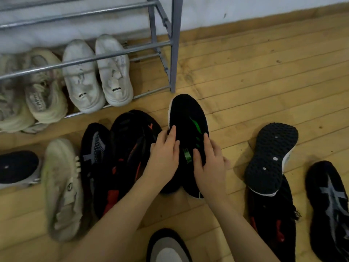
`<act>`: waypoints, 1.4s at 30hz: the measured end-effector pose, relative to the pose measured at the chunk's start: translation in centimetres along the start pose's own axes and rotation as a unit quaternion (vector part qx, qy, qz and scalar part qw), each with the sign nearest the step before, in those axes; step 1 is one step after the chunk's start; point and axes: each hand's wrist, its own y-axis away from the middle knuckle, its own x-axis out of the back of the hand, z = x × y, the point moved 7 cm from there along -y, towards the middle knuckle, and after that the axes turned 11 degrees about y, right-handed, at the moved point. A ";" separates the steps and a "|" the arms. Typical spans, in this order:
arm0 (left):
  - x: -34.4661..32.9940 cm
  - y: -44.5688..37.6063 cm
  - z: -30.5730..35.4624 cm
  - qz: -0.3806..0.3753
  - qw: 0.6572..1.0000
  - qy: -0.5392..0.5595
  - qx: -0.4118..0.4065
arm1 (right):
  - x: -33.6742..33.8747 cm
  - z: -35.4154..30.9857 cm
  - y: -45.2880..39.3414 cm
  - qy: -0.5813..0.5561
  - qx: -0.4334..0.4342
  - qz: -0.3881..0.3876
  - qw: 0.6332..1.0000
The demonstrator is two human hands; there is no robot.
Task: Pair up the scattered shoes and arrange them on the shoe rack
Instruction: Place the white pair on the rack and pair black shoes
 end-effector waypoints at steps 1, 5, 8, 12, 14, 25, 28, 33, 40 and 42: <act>0.9 0.6 -0.2 0.016 1.000 0.012 0.005 | 0.3 -0.8 -0.1 0.006 0.009 0.011 1.000; 4.3 2.8 -0.8 0.093 0.994 0.056 0.022 | 1.5 -4.4 -0.6 0.029 0.071 0.035 0.996; 6.6 3.4 -0.2 0.140 0.989 0.046 0.022 | 2.4 -6.5 -0.6 0.012 0.102 0.042 0.994; 9.4 3.0 2.3 0.153 0.982 0.109 -0.007 | 3.6 -8.8 0.5 -0.072 0.121 0.047 0.989; 11.6 2.9 3.2 0.169 0.981 0.089 -0.031 | 4.1 -10.3 1.2 -0.124 0.132 0.053 0.982; 23.5 10.4 -3.0 0.282 0.955 0.080 0.034 | 2.1 -23.8 4.1 -0.126 0.252 -0.022 0.959; 25.4 12.7 -7.2 0.308 0.942 0.103 0.086 | -0.9 -26.7 6.4 -0.131 0.274 -0.098 0.948; 26.2 14.1 -13.2 0.283 0.941 0.116 0.146 | -5.5 -29.5 8.5 -0.056 0.319 -0.140 0.936; 23.1 12.8 -17.9 0.183 0.961 0.107 0.180 | -10.2 -28.2 7.7 0.087 0.273 -0.189 0.939; 21.9 12.6 -18.3 0.144 0.974 0.036 0.170 | -11.2 -27.3 7.6 0.149 0.257 -0.215 0.930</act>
